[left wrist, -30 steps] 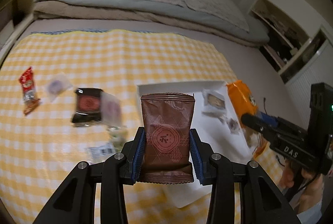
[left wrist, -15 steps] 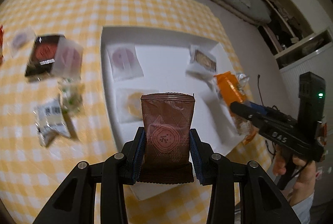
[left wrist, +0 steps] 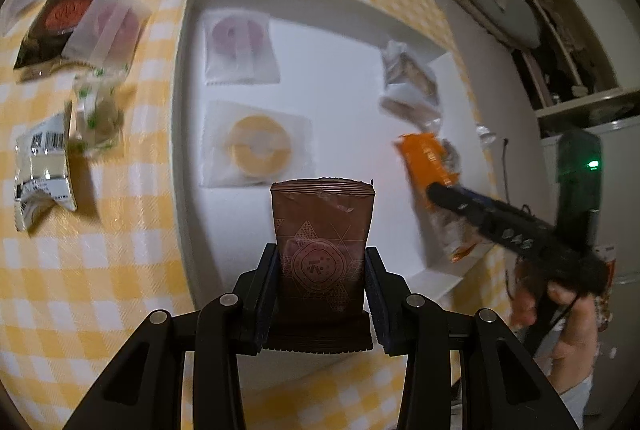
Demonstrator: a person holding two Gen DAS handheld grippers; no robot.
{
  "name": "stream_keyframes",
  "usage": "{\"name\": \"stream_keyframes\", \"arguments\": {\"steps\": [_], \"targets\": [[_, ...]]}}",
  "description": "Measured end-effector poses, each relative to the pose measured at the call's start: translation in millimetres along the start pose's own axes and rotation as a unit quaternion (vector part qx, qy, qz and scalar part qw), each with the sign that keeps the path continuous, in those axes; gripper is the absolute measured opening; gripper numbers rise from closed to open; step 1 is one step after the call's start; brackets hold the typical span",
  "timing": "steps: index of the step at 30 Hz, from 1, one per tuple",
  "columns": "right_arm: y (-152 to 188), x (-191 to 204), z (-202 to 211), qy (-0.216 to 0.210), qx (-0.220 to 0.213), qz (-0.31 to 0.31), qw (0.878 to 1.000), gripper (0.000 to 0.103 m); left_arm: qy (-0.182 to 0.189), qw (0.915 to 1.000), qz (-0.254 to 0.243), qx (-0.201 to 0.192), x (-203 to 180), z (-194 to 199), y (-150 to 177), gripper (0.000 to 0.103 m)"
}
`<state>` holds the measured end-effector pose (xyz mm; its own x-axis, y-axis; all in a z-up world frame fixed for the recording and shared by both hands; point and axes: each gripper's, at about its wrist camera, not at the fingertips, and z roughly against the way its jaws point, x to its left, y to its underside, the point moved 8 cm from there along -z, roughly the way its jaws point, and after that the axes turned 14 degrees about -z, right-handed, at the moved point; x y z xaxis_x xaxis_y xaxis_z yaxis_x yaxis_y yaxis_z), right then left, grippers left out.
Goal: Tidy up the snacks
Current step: 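Carry both packets over the white tray and open both tools to release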
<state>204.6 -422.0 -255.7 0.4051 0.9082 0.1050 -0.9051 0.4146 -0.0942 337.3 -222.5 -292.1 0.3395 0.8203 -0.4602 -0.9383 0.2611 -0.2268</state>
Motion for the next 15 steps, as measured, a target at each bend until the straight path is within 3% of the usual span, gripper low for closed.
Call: {"name": "stream_keyframes", "arguments": {"steps": [15], "targets": [[-5,-13,6,0.019,-0.008,-0.015,1.0,0.038,-0.058,0.9975,-0.04,-0.002,16,22,13,0.04]]}}
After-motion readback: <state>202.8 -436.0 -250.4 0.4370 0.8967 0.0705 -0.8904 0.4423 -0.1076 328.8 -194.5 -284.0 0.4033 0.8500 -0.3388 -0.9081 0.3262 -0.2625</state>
